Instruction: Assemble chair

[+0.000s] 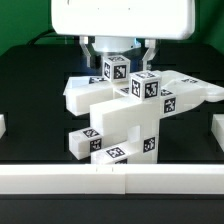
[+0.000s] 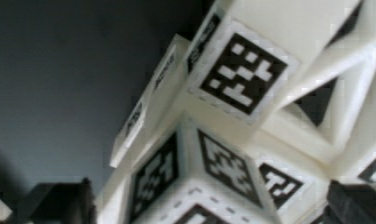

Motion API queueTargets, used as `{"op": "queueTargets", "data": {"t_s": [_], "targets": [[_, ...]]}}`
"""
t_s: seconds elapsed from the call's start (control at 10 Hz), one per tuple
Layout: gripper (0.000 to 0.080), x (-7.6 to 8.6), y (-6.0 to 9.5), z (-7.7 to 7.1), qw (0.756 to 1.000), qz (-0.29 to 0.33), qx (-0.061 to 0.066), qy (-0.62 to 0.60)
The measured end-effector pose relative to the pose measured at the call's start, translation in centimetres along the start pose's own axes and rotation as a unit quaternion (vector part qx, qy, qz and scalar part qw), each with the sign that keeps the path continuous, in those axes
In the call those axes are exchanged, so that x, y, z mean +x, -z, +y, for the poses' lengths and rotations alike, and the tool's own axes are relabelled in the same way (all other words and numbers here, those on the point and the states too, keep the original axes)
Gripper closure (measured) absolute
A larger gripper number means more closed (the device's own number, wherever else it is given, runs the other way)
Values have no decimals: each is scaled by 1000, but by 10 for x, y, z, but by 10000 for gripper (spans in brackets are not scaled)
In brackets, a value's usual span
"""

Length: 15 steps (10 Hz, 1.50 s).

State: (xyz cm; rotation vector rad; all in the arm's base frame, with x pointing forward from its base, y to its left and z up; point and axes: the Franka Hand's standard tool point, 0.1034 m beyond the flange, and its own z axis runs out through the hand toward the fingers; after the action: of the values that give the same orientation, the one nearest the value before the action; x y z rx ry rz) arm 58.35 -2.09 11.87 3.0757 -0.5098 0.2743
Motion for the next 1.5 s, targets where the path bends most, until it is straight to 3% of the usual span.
{"op": "queueTargets", "data": {"t_s": [0.7,0.8,0.9,1.0,1.1,1.4,1.5], "targets": [[151,1,-1,5,976,-1,-4,219],[238,1,-1,6,973,-1,-4,231],[385,1,-1,6,974,-1,-5,225],[385,1,-1,6,974,-1,-5,225],[515,1,-1,6,975,-1,-5,222],[515,1,-2,7,978,-2,-4,208],[515,2,-2,8,988,-1,-3,153]]}}
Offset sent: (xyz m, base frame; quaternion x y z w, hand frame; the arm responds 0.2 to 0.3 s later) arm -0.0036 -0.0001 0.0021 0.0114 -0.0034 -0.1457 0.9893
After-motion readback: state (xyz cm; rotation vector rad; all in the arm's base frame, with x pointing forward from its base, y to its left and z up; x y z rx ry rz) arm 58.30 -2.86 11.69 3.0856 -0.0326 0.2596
